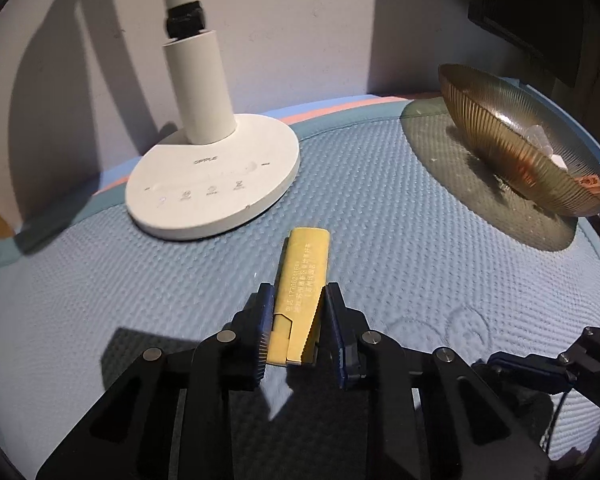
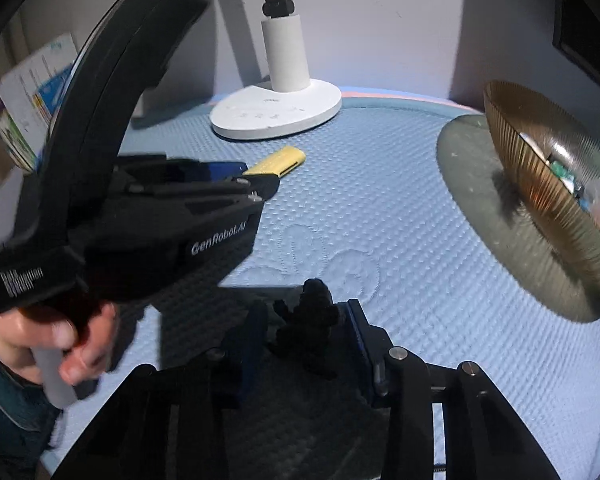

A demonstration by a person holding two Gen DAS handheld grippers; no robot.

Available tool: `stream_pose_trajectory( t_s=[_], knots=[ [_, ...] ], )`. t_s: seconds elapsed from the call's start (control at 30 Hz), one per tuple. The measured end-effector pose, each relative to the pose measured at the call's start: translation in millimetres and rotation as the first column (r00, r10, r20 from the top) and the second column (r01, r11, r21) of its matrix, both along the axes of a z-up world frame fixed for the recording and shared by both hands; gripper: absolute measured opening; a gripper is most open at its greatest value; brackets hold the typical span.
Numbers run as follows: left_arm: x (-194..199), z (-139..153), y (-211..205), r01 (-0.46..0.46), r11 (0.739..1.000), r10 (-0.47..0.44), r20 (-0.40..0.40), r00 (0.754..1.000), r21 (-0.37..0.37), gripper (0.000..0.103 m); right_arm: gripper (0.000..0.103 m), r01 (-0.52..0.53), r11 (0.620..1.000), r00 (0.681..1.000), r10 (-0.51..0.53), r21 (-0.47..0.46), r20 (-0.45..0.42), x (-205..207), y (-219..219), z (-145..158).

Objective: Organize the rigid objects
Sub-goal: 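Grasp the yellow lighter with left tool while right tool grasps the black dinosaur, then lift and carry the lighter and dinosaur over the amber bowl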

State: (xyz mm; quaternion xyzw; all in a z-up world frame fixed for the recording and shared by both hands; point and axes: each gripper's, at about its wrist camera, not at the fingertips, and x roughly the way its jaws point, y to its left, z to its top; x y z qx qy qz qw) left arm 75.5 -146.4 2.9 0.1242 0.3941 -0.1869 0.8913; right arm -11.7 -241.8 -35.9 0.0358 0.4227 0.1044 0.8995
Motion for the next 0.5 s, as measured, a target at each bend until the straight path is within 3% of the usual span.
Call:
stream_pose_trajectory(
  t_s=[0.5],
  knots=[
    [-110.9,40.0,13.2,-0.111,0.994,0.112,0.060,0.992,-0.019,0.022,0.038,0.010,1.000,0.997,-0.011,0.010,0.082,-49.0,-16.4,46.7]
  ],
)
